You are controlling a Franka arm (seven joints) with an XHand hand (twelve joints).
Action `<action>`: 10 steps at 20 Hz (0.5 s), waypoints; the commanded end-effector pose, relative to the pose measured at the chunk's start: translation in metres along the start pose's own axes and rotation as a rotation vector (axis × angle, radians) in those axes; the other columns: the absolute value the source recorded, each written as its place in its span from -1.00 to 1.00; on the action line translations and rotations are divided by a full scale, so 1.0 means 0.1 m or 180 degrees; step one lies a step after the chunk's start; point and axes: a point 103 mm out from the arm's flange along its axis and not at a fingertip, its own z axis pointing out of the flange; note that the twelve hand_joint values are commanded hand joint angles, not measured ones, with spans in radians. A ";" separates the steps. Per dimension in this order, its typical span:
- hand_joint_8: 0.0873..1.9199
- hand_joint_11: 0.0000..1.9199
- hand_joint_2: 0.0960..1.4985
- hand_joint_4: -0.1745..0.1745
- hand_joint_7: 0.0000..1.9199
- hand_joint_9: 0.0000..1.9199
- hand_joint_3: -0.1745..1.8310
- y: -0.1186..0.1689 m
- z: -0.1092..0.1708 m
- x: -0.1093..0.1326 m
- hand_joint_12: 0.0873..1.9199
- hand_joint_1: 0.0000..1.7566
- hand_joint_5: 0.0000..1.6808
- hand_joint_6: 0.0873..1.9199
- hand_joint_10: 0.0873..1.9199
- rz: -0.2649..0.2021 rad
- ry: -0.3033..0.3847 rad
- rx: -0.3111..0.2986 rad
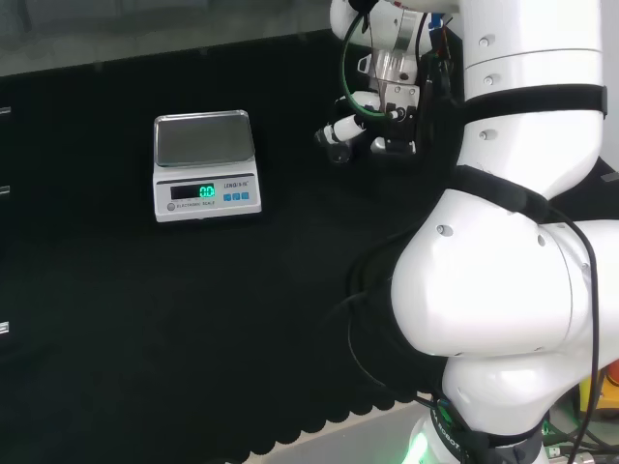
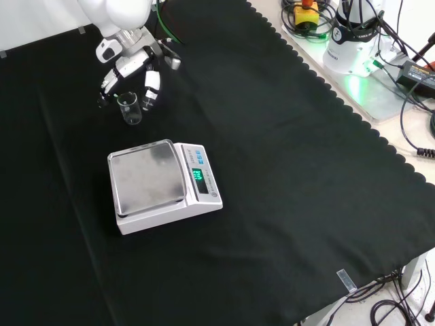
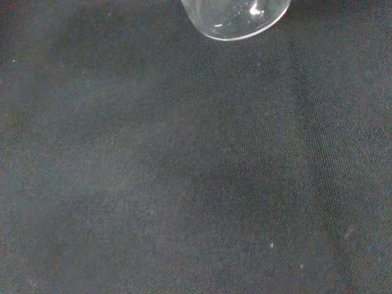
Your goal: Pick up the beaker.
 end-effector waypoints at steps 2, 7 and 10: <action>-0.24 -0.52 -0.06 -0.23 -0.64 -0.41 -0.44 0.04 -0.01 0.05 0.39 -0.25 -0.42 -1.00 -0.26 -0.0074 -0.0175 -0.0388; -0.26 -0.34 -0.07 -0.68 -0.33 -0.12 -0.34 0.05 -0.04 0.13 0.29 -0.10 -0.05 -0.94 -0.38 -0.0085 -0.0373 -0.0722; -0.29 -0.21 -0.09 -0.96 -0.13 0.06 -0.27 0.05 -0.04 0.16 0.23 -0.01 0.20 -0.79 -0.47 -0.0113 -0.0464 -0.0944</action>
